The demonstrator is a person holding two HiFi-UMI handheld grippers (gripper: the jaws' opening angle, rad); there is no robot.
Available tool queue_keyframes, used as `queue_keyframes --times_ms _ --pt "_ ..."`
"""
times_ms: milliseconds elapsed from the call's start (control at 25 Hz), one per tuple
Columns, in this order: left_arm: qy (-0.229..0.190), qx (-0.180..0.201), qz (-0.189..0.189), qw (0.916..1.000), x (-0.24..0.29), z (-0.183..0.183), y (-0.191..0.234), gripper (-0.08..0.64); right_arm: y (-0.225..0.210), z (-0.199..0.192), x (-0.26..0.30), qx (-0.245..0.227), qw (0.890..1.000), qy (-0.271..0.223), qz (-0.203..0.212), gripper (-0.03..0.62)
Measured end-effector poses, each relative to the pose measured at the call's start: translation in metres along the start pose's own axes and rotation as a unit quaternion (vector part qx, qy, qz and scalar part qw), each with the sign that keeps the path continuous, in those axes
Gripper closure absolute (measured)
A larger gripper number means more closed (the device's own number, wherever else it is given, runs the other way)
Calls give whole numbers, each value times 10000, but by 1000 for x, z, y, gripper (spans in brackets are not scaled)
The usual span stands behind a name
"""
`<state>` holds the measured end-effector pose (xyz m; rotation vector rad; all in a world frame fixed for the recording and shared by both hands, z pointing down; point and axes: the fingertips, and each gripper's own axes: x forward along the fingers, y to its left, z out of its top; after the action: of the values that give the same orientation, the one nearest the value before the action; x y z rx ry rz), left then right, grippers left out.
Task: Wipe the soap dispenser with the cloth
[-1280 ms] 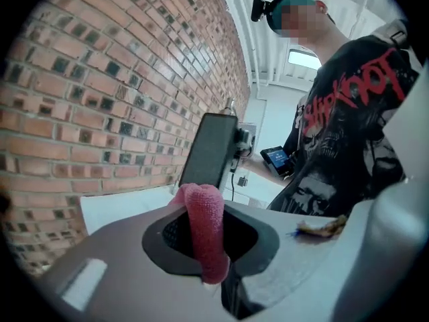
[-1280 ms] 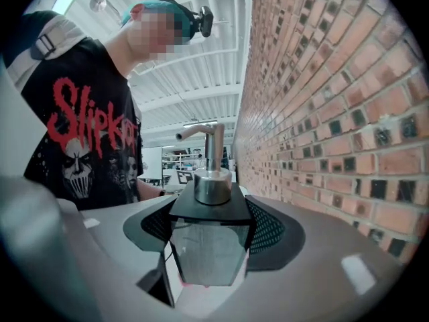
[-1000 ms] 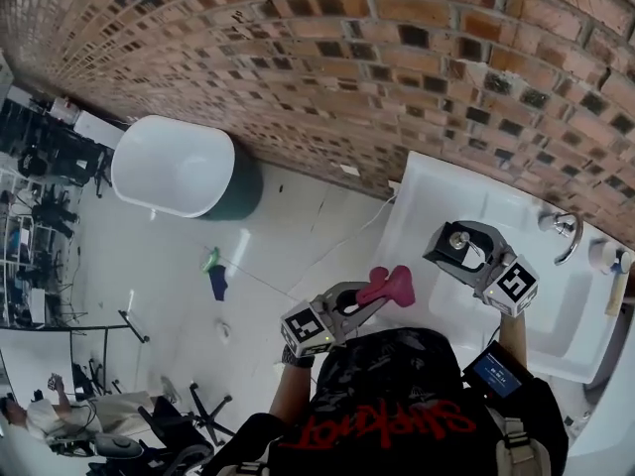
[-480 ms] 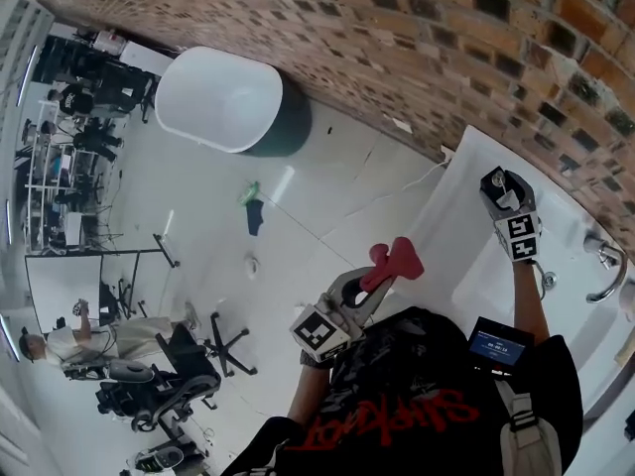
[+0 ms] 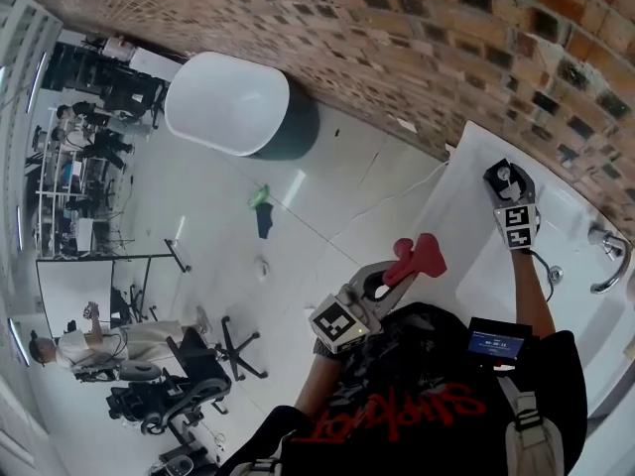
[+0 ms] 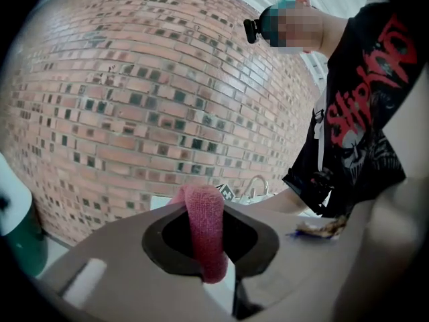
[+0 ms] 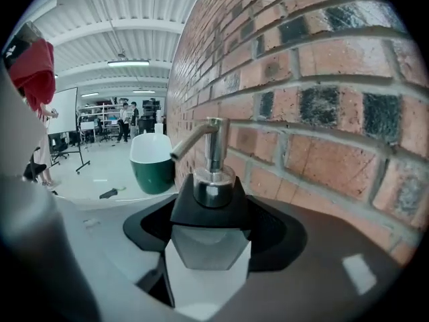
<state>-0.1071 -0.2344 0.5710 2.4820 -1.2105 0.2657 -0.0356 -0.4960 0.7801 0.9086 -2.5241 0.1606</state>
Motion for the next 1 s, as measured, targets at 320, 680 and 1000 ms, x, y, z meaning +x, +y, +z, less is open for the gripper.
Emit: queue_keyframes --times_ms 320,680,1000 --pt "-391 432 -754 9955 -19 5 -39 512 1 -31 -36 1266 9907 476 -121 126" --pt "-665 369 -1135 9906 -112 -11 -46 512 135 32 -207 1760 9818 -603 -389 403" --pt "-970 165 -2309 9680 -195 -34 -87 514 312 96 -296 1027 9896 -1004 -117 462"
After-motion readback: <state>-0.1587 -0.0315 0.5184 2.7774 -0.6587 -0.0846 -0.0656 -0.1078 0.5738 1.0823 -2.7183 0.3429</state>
